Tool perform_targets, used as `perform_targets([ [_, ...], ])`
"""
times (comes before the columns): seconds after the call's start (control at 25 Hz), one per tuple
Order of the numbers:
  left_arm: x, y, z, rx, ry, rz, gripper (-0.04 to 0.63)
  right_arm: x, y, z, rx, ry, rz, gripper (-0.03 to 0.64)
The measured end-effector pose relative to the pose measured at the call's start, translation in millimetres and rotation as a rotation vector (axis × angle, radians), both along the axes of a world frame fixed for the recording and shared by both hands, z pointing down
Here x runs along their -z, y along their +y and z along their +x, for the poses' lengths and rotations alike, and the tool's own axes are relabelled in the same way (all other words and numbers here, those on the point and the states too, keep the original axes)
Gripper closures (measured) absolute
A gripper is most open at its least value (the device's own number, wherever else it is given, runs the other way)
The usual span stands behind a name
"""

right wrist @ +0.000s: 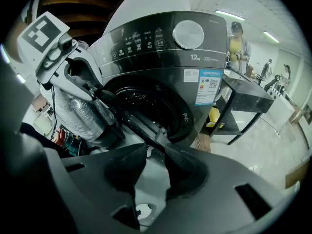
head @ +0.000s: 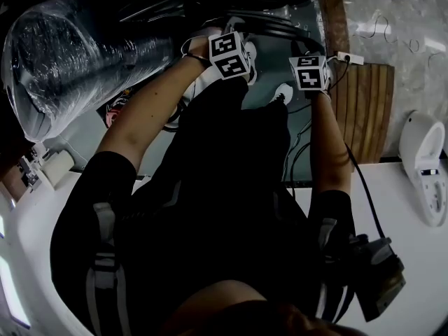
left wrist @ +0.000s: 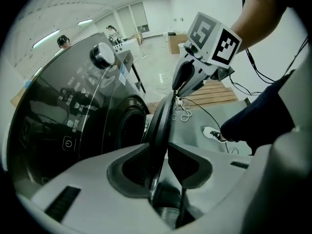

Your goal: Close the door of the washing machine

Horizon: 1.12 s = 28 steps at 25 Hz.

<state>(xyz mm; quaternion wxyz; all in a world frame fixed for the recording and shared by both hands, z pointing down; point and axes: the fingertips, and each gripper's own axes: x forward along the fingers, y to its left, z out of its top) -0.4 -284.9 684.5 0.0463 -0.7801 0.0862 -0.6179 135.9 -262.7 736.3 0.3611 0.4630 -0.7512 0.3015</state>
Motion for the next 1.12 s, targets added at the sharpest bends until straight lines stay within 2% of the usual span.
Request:
perform_targets([
  [0.16, -0.5, -12.3, 3.2, 0.043, 0.018, -0.013, 0.477, 0.2, -17.8, 5.9, -0.045, -0.005, 0.015, 0.495],
  [0.28, -1.3, -19.2, 0.3, 0.068, 0.002, -0.041, 0.477, -1.2, -29.1, 3.6, -0.058, 0.0, 0.035, 0.495],
  [0.56, 2.3, -39.4, 3.7, 0.144, 0.038, 0.038, 0.477, -5.8, -52.2, 20.6, -0.169, -0.003, 0.04, 0.517],
  [0.72, 0.9, -46.7, 2.0, 0.187, 0.025, 0.048, 0.477, -9.4, -57.4, 20.4, -0.239, -0.054, 0.021, 0.542],
  [0.8, 1.7, -48.7, 2.4, 0.186, 0.012, 0.038, 0.477, -11.3, -63.0, 16.4, -0.253, -0.083, 0.02, 0.581],
  [1.12, 3.2, -60.1, 0.7, 0.185, 0.024, 0.087, 0.484, -12.8, -90.4, 13.3, -0.327, -0.143, 0.023, 0.6],
])
